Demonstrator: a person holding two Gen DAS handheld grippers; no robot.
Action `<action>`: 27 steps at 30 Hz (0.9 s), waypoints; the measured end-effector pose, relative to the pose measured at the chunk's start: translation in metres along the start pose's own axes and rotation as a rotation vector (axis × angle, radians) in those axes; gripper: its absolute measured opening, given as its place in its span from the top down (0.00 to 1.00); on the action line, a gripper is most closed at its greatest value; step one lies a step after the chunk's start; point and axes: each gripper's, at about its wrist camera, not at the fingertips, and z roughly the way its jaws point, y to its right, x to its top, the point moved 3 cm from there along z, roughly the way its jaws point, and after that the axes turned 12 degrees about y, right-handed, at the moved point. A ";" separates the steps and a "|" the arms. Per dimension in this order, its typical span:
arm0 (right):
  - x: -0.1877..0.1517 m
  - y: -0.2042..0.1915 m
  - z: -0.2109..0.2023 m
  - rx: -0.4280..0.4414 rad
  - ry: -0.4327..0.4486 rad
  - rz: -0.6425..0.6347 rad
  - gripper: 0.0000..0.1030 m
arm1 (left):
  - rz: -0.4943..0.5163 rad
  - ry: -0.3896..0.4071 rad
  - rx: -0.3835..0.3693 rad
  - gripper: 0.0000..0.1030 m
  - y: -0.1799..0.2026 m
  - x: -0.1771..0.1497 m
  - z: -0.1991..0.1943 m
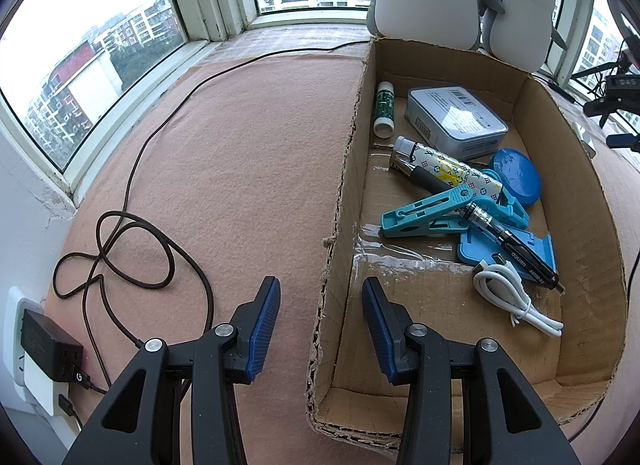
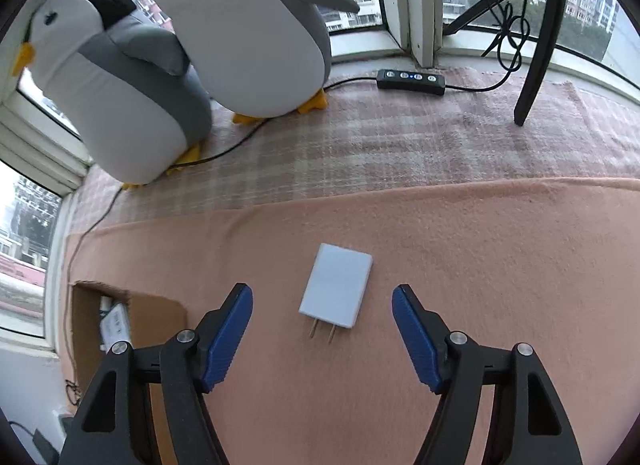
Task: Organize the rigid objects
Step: 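Reach the right tool to the white charger plug and grasp it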
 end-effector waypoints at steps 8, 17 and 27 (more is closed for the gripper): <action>0.000 -0.004 0.024 -0.052 -0.042 -0.029 0.44 | -0.001 0.000 0.000 0.55 -0.001 0.000 0.000; -0.003 -0.007 0.039 -0.097 -0.072 -0.061 0.57 | 0.001 0.000 0.001 0.55 0.000 0.000 0.001; -0.008 -0.009 0.043 -0.132 -0.081 -0.121 0.68 | 0.000 0.000 0.001 0.55 -0.001 0.000 0.001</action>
